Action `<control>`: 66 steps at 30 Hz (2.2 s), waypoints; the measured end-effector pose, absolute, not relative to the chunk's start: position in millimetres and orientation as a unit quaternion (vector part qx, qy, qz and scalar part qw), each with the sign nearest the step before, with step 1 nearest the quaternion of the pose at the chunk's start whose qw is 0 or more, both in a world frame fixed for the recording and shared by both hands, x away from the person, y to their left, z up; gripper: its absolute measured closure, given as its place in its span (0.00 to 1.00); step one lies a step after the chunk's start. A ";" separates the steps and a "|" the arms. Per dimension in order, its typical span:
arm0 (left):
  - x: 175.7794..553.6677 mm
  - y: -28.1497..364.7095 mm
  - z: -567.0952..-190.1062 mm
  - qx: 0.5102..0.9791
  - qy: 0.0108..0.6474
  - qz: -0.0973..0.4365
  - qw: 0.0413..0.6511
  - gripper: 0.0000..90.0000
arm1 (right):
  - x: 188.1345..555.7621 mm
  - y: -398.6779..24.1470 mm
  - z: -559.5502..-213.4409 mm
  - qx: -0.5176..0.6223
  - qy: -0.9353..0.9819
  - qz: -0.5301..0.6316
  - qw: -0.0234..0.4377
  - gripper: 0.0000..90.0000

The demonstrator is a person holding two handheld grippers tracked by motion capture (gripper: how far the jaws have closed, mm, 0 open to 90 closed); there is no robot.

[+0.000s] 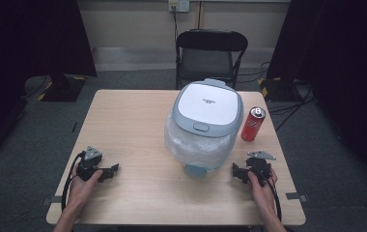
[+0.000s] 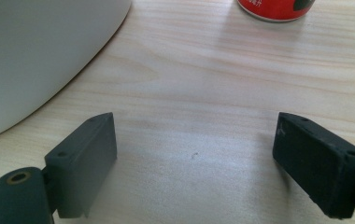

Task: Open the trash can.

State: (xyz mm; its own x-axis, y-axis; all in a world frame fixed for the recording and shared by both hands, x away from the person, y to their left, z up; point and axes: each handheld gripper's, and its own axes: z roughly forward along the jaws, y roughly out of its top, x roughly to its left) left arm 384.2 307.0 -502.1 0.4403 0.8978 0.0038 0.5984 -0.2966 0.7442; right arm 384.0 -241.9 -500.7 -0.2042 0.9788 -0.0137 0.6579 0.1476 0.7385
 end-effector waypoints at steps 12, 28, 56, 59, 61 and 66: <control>382.5 301.5 -496.5 0.788 0.476 0.223 0.321 0.25 | 376.9 -241.1 -498.1 0.567 0.722 0.317 0.239 0.15; 419.4 234.6 -457.3 0.796 0.423 0.191 0.389 0.26 | 386.7 -251.9 -470.1 0.553 0.717 0.352 0.240 0.24; 508.2 119.4 -443.2 0.780 0.390 0.156 0.463 0.41 | 441.2 -217.2 -438.0 0.529 0.674 0.389 0.338 0.47; 504.7 123.5 -439.5 0.792 0.377 0.146 0.459 0.47 | 442.1 -214.9 -438.3 0.526 0.675 0.395 0.335 0.55; 500.2 125.2 -438.1 0.794 0.370 0.148 0.460 0.50 | 443.4 -213.5 -439.3 0.529 0.672 0.404 0.325 0.60; 493.3 133.4 -438.9 0.791 0.370 0.138 0.467 0.54 | 447.1 -206.2 -439.4 0.522 0.677 0.410 0.319 0.71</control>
